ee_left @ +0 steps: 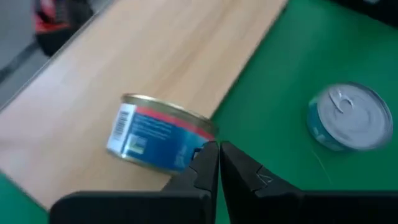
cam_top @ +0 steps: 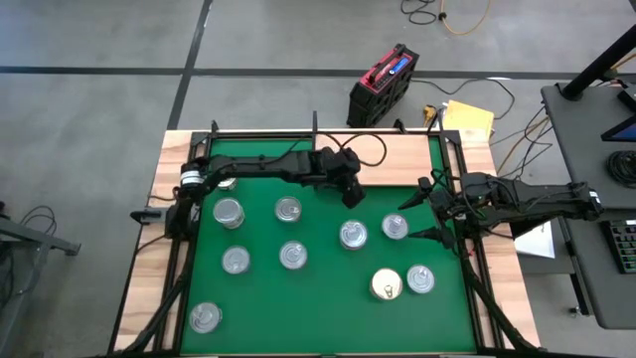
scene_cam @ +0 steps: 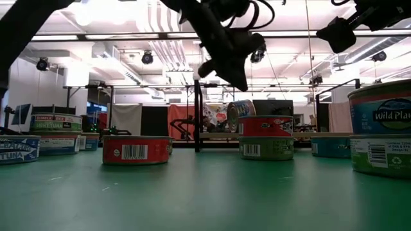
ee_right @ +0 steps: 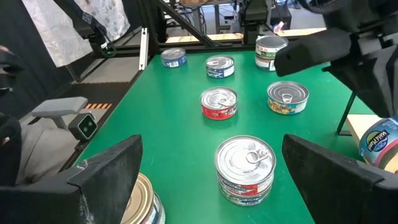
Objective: Stack canned seafood by type on shelf
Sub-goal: Put the blue/pink tuna can on the shelf
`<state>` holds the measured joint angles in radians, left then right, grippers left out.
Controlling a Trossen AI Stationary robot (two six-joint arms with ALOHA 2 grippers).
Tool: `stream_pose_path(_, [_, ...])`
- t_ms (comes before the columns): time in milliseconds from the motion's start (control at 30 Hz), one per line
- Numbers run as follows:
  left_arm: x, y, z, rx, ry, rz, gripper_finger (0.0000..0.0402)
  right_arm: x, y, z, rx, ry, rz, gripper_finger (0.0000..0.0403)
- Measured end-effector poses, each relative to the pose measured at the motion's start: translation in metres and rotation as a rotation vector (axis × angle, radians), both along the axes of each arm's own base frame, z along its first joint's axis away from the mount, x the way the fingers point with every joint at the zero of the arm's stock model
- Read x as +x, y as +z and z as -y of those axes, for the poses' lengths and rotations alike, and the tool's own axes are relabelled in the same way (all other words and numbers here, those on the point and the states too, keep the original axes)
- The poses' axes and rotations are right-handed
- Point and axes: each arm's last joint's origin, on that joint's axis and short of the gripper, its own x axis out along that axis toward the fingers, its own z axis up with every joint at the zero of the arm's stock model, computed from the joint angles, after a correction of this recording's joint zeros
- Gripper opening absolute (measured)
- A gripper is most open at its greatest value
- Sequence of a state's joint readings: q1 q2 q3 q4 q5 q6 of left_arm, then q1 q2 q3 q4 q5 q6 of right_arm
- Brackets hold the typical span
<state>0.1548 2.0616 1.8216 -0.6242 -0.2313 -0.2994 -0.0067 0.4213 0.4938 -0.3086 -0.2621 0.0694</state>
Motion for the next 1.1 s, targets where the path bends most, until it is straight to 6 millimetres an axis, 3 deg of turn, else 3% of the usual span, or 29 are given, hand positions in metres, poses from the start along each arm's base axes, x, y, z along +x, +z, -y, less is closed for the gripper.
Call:
stream_pose_path(200, [-0.002, 0.005, -0.012, 0.043, -0.034, -0.016, 0.0, 0.0, 0.0, 0.0, 0.0, 0.0, 0.002, 0.0377])
stream_pose_path(667, [-0.006, -0.002, -0.011, 0.135, -0.078, -0.114, 0.0, 0.0, 0.001, 0.0, 0.0, 0.0, 0.007, 0.0377])
stream_pose_path(1100, [0.005, -0.002, -0.013, 0.186, -0.125, -0.051, 0.0, 0.0, 0.001, 0.0, -0.002, 0.0, 0.008, 0.0377])
